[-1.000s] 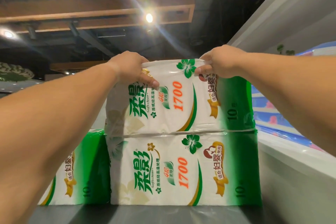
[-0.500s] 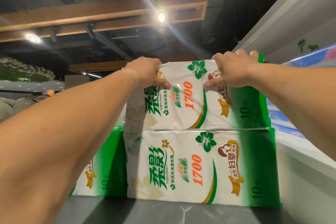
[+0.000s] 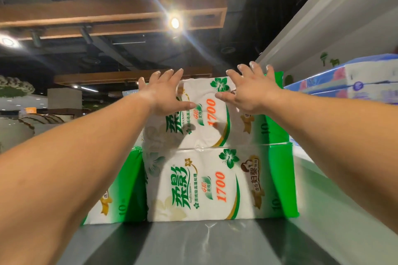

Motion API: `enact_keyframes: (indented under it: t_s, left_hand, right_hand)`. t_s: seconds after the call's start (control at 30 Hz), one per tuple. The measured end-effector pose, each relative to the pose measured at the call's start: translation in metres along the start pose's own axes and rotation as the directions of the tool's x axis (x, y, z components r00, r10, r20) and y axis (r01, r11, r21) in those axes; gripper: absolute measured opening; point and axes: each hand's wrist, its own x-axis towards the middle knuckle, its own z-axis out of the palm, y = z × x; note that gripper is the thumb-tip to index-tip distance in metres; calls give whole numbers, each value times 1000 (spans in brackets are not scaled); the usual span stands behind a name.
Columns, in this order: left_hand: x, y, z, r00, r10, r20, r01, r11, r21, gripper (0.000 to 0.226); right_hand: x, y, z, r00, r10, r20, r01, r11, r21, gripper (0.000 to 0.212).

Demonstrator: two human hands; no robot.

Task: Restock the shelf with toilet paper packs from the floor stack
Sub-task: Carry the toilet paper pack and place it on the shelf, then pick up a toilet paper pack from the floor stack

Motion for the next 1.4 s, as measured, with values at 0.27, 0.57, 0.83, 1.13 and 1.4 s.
enact_keyframes:
  t_s: [0.27,0.57,0.83,1.13,1.4]
  left_hand:
    - [-87,9,-35,981,188,-43,-190,981,-45,107]
    - [-218,97,-49,885,466,-18,-459,864,-207,104]
    - [-327,250,-127,726,678,-114,-663,646,-377,104]
    - [-505,416,-253,442,848,-294,-822,251,-512,104]
    - [-674,519,-329,218,914,-341,-824,-16,-567,99]
  right_hand:
    - [-123,-46,-71,992,111,50,-107,991,-75,82]
    - [-307,-62,-142,897,400,187,-351,903,-246,80]
    - [-475,-4,-279,723,684,94,-571,669,-477,78]
    - [-701,17,-480,404,912,-65,-713,270,-648,77]
    - [-877,1,-614,152,968,-199,-709,-34,-704,75]
